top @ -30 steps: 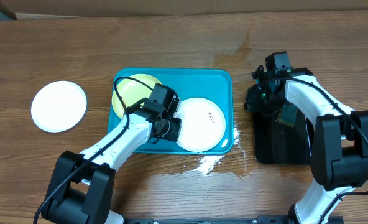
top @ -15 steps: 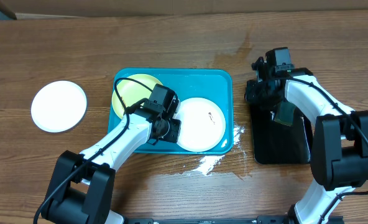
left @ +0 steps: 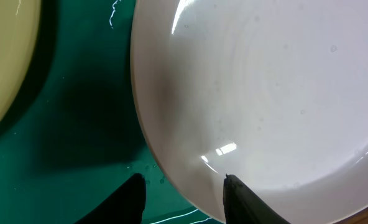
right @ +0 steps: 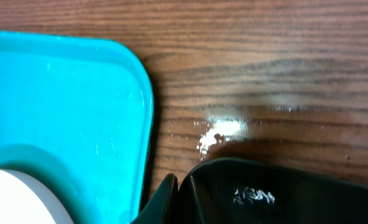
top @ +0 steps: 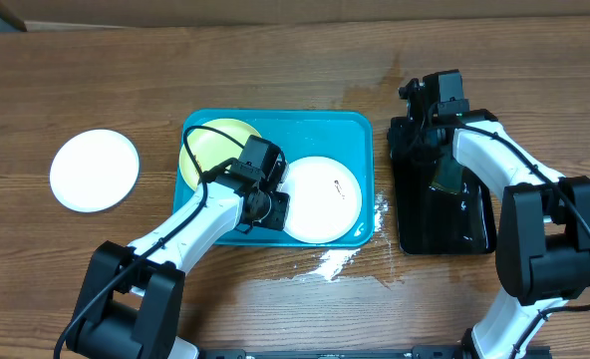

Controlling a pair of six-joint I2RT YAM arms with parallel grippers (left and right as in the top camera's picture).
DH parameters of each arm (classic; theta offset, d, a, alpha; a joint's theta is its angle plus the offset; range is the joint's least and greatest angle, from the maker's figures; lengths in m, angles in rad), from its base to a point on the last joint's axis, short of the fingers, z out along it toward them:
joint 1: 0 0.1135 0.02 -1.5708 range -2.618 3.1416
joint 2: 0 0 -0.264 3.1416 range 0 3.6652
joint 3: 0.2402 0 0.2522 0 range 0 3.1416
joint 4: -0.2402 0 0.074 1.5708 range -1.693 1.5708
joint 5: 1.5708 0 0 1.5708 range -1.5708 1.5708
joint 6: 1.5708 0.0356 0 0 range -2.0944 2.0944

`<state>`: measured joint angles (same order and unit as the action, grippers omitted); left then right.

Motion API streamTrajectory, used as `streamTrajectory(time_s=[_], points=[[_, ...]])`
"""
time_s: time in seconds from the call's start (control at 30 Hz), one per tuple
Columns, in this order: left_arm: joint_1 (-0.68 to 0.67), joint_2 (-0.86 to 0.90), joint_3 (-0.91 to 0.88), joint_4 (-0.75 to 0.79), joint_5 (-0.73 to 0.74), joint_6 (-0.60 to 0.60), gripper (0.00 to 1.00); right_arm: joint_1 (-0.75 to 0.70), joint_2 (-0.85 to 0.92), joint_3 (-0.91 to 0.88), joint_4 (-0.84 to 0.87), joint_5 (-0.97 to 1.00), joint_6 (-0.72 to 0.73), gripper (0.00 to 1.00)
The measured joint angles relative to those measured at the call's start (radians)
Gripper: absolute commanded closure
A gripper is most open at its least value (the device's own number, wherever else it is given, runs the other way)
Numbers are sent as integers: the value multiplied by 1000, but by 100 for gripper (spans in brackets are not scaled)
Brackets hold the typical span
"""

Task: Clean dirty plates on tray and stack at the side
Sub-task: 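Position the right gripper around the sponge on the black tray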

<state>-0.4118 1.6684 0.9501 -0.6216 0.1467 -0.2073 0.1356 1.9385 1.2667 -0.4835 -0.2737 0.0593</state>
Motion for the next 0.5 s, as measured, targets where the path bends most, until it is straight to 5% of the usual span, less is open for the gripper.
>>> streamTrajectory(time_s=[0.37, 0.5], points=[[0, 0, 0, 0, 0, 0, 57, 2, 0, 0, 77, -3, 6, 90], [0, 0, 0, 0, 0, 0, 57, 4, 0, 5, 84, -11, 10, 73]])
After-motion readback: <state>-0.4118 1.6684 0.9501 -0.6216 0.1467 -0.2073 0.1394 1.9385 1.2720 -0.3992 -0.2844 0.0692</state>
